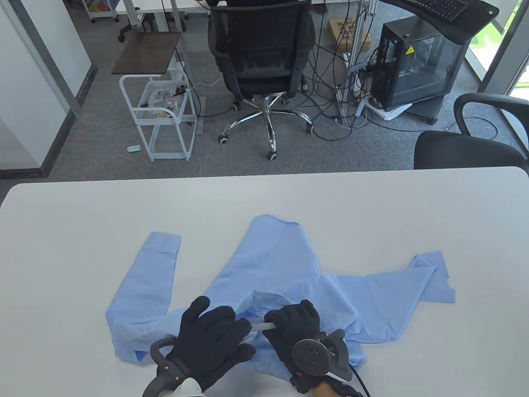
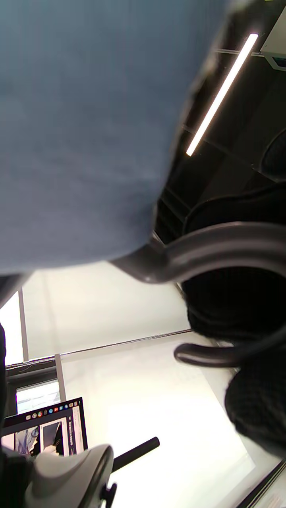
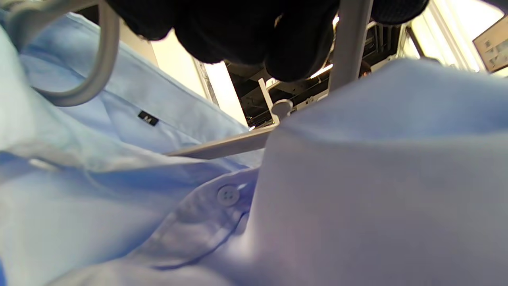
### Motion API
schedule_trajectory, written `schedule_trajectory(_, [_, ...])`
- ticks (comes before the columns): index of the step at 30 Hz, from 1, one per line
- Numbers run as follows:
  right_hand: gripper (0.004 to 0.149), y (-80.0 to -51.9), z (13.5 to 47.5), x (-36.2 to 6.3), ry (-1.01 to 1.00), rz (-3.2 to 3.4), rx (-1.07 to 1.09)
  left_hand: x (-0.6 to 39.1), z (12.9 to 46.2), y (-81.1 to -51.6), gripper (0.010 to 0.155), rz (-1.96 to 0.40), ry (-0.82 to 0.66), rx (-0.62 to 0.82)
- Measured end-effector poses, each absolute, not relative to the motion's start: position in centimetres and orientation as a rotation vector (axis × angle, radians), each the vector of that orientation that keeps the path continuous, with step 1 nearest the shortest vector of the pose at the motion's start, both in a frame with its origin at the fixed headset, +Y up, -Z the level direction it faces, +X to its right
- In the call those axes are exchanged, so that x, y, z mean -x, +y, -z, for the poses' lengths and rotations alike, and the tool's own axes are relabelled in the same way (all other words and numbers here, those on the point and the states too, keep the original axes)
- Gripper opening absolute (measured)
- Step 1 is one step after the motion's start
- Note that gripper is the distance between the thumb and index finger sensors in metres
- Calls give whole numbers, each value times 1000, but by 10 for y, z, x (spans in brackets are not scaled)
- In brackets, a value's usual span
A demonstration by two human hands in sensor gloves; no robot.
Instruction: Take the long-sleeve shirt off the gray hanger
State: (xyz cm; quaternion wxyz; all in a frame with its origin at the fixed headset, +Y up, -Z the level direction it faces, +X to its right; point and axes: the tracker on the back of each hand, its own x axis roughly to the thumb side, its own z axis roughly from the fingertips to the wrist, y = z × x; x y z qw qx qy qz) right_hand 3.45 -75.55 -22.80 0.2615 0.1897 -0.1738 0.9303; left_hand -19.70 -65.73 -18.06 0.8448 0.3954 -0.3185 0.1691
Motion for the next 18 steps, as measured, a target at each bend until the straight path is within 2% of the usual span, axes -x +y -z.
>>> schedule_trajectory(4, [40, -757, 230, -42, -477, -2467, -449, 208, 178, -652, 72, -403, -620, -884])
schedule_trajectory(9, [39, -759, 232, -50, -479, -2382, -391, 215, 172, -646, 73, -429, -566, -951])
schedule_trajectory(13, [40, -757, 231, -54, -514, -2358, -370, 212, 178, -650, 78, -355, -484, -887])
schedule_trajectory(16, [40, -756, 229, -56, -551, -2349, -352, 210, 188, -656, 82, -275, -357, -789])
schedule_trajectory(18, [41, -753, 227, -58, -617, -2355, -309, 210, 193, -659, 82, -252, -326, -731])
